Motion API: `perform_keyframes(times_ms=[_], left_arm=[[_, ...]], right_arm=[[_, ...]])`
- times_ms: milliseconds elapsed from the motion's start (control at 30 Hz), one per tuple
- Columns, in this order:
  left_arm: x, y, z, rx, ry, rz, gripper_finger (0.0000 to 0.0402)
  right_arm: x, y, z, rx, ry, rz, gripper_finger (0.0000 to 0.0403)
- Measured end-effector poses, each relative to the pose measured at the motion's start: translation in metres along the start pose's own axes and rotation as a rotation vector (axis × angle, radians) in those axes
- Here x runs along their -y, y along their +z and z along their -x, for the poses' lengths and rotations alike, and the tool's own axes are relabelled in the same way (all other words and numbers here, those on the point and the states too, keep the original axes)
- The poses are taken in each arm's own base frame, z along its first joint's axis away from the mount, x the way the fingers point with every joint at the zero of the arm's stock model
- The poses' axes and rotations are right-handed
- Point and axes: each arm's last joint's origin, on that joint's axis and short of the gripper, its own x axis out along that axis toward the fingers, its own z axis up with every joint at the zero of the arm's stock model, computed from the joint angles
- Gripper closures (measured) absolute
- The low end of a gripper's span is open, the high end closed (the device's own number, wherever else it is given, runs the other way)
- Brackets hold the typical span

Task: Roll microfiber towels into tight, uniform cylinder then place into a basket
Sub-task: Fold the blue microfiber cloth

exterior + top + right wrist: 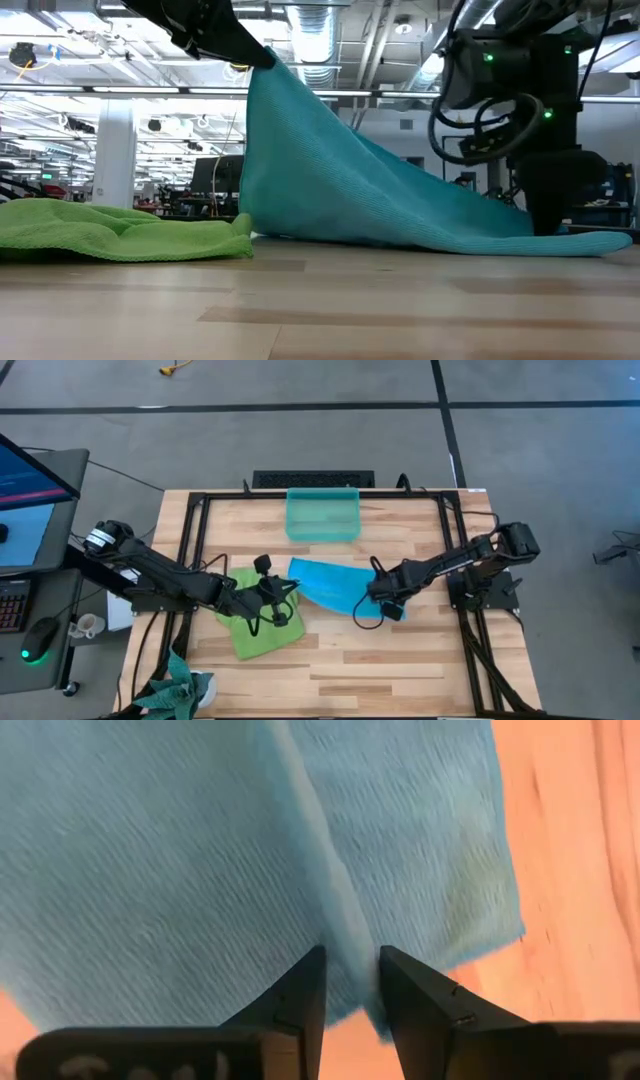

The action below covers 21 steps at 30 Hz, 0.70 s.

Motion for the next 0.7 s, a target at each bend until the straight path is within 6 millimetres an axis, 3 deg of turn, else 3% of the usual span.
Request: perform_keyframes(times_ms=[267, 567, 700], left_arm=[[0.000, 0.000, 0.000, 0.000, 0.000, 0.000, 0.0400], [0.000, -0.001, 0.000, -0.009, -0.004, -0.008, 0.0400], [0.000, -0.002, 0.000, -0.018, -0.004, -0.017, 0.0400]], right_arm=[[-0.004, -0.006, 0.001, -0.005, -0.036, 0.013, 0.0294], [-0.001, -0.009, 0.006, -0.007, -0.037, 0.007, 0.0388], [0.002, -0.012, 0.020, 0.050, 0.002, -0.042, 0.0387]])
